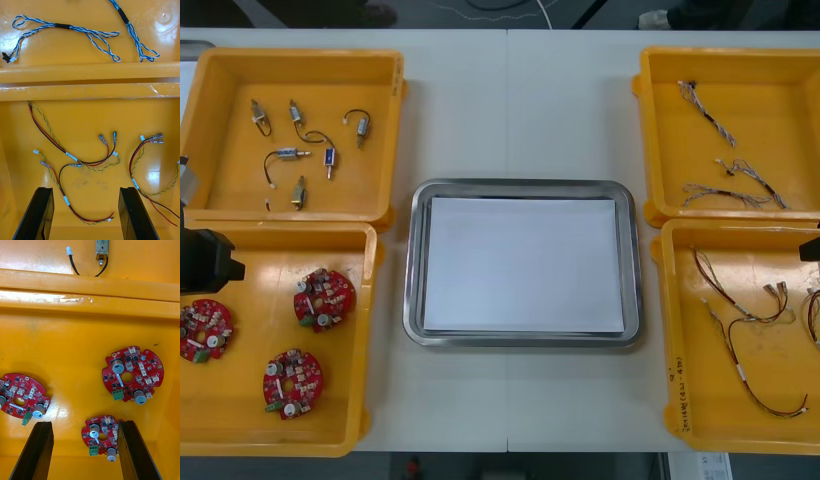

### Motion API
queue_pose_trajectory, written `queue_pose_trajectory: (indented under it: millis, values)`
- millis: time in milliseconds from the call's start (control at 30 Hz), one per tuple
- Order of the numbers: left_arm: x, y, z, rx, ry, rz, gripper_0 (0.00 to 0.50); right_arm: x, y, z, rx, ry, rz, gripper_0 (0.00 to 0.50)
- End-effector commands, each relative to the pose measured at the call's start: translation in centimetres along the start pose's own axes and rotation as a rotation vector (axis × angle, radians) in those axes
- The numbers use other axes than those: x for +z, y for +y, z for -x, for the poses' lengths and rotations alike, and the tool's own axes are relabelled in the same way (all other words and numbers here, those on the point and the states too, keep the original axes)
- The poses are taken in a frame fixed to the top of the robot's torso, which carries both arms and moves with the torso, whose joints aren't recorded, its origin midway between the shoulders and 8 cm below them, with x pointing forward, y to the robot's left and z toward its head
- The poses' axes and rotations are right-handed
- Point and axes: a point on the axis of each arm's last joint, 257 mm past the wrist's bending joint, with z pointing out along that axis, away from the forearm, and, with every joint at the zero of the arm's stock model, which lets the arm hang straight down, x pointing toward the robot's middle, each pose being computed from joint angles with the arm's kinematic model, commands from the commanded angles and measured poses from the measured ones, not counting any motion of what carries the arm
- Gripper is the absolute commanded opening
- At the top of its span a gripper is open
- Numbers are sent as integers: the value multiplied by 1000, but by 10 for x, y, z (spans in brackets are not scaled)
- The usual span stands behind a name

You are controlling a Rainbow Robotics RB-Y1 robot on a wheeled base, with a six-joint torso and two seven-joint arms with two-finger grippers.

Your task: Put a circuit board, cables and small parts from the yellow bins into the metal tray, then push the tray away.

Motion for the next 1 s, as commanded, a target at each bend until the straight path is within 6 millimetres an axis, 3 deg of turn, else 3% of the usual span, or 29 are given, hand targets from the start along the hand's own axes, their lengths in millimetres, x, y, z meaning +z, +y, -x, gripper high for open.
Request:
queue_pose_trajectory:
  millis: [33, 133, 267, 300, 467, 800, 1000]
  values:
    - [-9, 10, -1, 60, -7, 37, 500, -18, -24, 9, -2, -33, -55, 500]
    - [-9, 10, -1, 60, -7, 37, 500, -23, -27, 7, -15, -41, -68, 500]
    - [-9, 10, -1, 60, -7, 37, 500, -20, -31, -10, -27, -17, -77, 500]
    - [1, 6, -10, 47, 26, 19, 500, -19, -33, -15, -27, -7, -79, 500]
    - [-1, 1, -4, 50, 16, 3, 500, -14, -41, -32, -39, 33, -87, 500]
    - [2, 5, -6, 104, 36, -2, 500, -12, -62, -84, -111, 162, -110, 500]
    - [11, 16, -14, 166, 63, 1, 500, -4, -66, -88, -136, 125, -89, 500]
